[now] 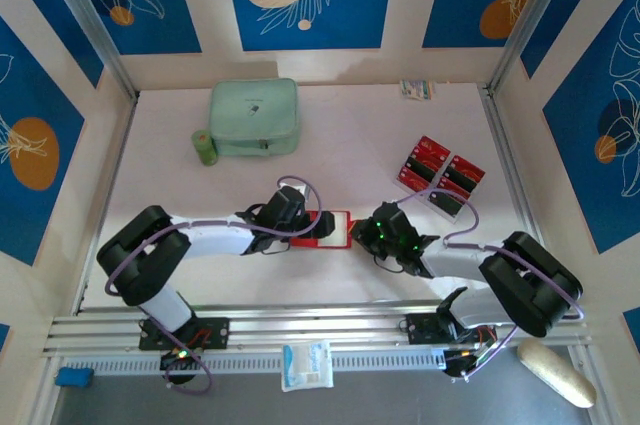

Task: Put the credit cards into the card holder

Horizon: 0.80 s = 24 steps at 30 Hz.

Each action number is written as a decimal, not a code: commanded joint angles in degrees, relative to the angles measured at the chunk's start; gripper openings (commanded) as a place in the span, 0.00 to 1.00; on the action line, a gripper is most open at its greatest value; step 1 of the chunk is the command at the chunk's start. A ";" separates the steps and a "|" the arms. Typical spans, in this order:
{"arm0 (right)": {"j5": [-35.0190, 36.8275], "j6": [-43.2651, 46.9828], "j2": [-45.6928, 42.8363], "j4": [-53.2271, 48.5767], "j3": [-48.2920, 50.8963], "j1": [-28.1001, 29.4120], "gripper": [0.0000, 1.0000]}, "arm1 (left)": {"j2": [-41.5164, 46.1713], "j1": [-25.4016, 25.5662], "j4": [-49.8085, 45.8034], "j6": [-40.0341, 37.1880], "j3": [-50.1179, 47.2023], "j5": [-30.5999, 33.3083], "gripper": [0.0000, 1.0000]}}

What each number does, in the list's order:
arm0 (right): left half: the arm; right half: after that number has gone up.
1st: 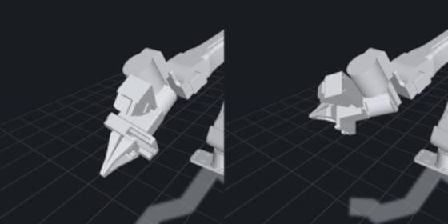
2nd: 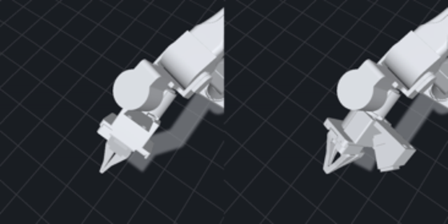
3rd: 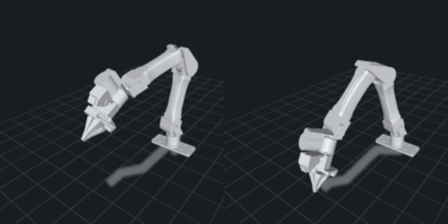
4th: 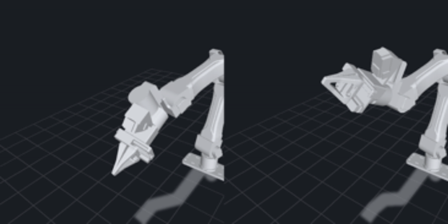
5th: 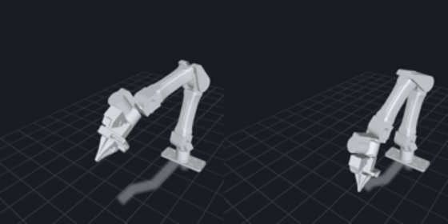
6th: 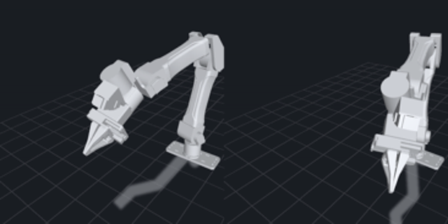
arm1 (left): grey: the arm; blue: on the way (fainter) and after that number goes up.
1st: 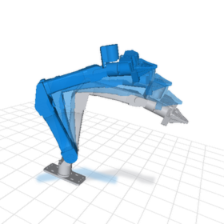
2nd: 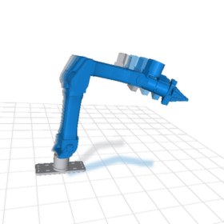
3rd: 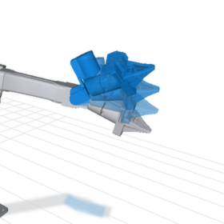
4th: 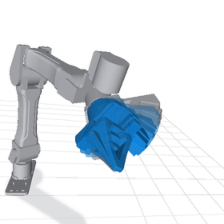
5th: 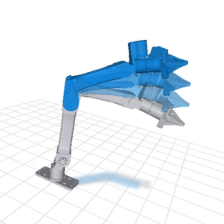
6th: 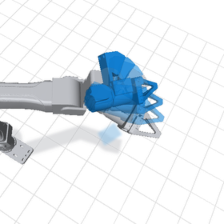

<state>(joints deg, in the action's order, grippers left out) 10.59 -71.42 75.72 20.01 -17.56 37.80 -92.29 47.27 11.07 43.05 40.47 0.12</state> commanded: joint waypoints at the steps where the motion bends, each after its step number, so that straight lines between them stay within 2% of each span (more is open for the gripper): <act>1: -4.32 2.75 -3.39 -3.30 -1.41 -1.71 0.26 | -0.36 -0.90 -4.36 -3.97 1.15 2.52 0.99; 6: -5.66 8.26 -12.44 -17.43 -5.07 -4.88 0.26 | 0.96 -0.91 -5.49 -5.51 1.63 2.61 0.99; 9: -8.98 11.95 -13.73 -23.62 -9.26 -7.21 0.23 | 1.54 -0.90 -5.08 -5.32 1.07 2.34 0.99; 16: -15.01 15.63 -5.87 -26.22 -18.05 -7.50 0.12 | 2.88 -0.94 -3.97 -4.20 0.14 1.86 0.99; 24: -15.08 15.04 5.92 -26.33 -25.40 -3.53 0.03 | 4.92 -0.94 -4.56 -4.20 -0.72 2.16 0.99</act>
<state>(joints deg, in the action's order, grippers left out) -2.83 -56.97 79.09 -4.40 -40.40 33.06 -88.90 46.87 7.84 38.89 40.77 1.61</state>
